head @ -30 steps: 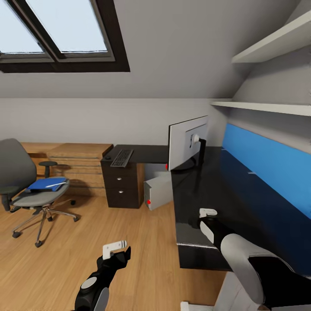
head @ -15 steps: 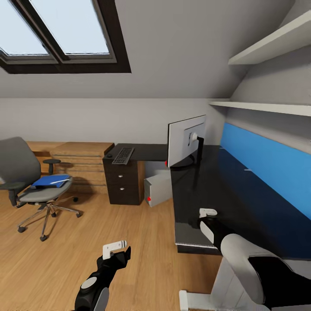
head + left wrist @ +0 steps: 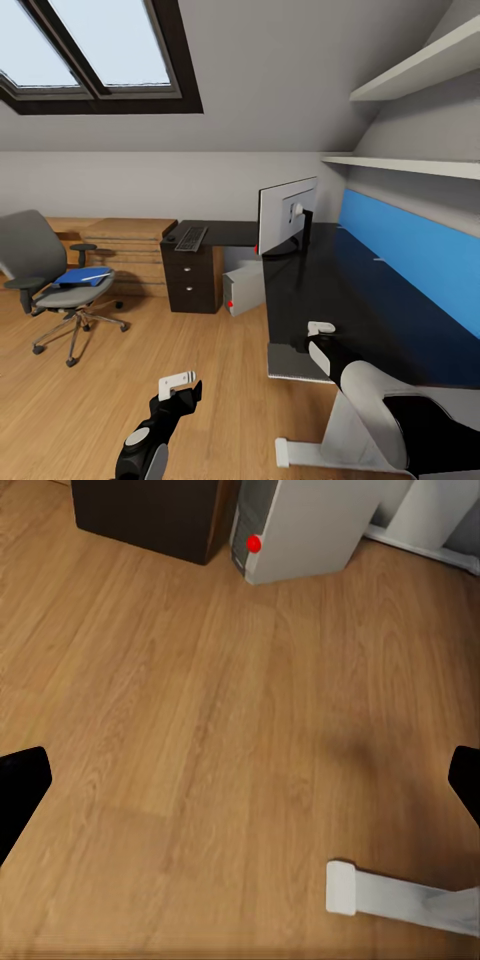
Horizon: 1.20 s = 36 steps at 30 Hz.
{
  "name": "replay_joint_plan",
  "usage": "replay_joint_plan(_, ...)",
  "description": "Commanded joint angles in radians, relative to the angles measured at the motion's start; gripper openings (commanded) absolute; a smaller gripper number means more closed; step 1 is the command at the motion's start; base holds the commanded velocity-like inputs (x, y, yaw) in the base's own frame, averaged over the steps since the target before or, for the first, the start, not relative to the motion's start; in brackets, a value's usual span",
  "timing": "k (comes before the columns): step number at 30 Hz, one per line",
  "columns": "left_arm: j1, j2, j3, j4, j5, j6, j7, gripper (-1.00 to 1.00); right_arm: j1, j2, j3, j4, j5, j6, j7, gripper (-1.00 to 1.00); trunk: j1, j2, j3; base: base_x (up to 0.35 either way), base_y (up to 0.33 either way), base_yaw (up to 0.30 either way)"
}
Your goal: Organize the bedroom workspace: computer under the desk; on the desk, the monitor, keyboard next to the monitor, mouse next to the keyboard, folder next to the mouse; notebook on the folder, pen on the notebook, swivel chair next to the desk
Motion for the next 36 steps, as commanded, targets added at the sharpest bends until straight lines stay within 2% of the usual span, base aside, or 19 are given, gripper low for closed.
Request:
replay_joint_plan(1, -0.001, 0.000, -0.002, -0.001, 0.011, 0.004, 0.009, 1.00, 0.000, 0.000, -0.007, 0.009, -0.020, 0.008, -0.006, 1.00, 0.000, -0.001, -0.001, -0.046, 0.000, 0.000)
replay_joint_plan(36, -0.001, 0.000, -0.002, 0.000, 0.012, 0.004, 0.008, 1.00, 0.000, 0.000, -0.006, 0.009, -0.020, 0.006, -0.006, 1.00, 0.000, -0.001, -0.001, -0.039, 0.000, 0.000)
